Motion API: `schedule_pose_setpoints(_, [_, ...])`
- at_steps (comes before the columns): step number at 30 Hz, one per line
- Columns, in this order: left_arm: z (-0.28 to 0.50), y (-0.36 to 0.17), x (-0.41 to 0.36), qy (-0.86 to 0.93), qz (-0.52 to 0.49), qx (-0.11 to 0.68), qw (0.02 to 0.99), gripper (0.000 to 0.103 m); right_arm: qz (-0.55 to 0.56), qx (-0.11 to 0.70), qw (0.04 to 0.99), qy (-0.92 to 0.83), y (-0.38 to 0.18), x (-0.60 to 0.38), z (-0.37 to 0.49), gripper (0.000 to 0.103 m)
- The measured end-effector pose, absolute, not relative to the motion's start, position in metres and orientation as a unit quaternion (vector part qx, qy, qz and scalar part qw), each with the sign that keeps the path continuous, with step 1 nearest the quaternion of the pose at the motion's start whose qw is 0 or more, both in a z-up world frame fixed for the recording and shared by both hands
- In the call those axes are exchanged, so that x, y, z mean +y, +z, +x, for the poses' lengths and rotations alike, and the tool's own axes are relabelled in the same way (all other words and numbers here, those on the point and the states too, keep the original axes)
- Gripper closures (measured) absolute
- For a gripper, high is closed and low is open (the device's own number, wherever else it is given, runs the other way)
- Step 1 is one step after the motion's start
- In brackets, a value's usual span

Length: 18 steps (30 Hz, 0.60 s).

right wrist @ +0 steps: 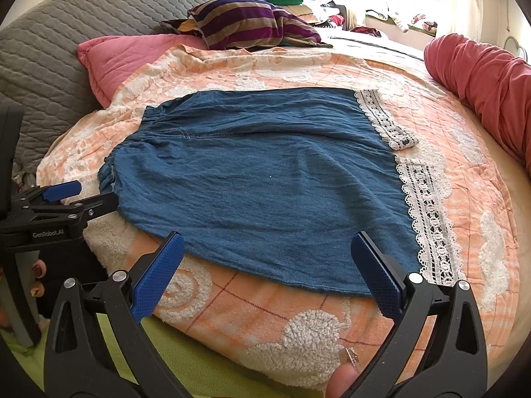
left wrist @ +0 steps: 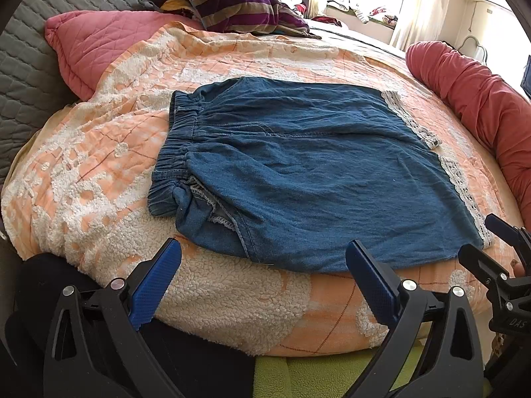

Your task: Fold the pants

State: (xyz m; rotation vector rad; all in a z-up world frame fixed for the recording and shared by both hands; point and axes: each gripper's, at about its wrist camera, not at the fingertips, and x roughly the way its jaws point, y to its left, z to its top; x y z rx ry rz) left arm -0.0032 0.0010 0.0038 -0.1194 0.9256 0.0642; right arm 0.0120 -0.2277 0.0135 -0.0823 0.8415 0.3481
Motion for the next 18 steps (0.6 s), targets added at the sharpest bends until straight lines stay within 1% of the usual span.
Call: schedule_pose_setpoints(18, [-0.0033, 0.0055, 0.0008, 0.031, -0.055, 0.443, 0.894, 0.004, -0.043, 0.408, 0.897, 0.167, 0.0123, -0.2267, 0.0133, 0.008])
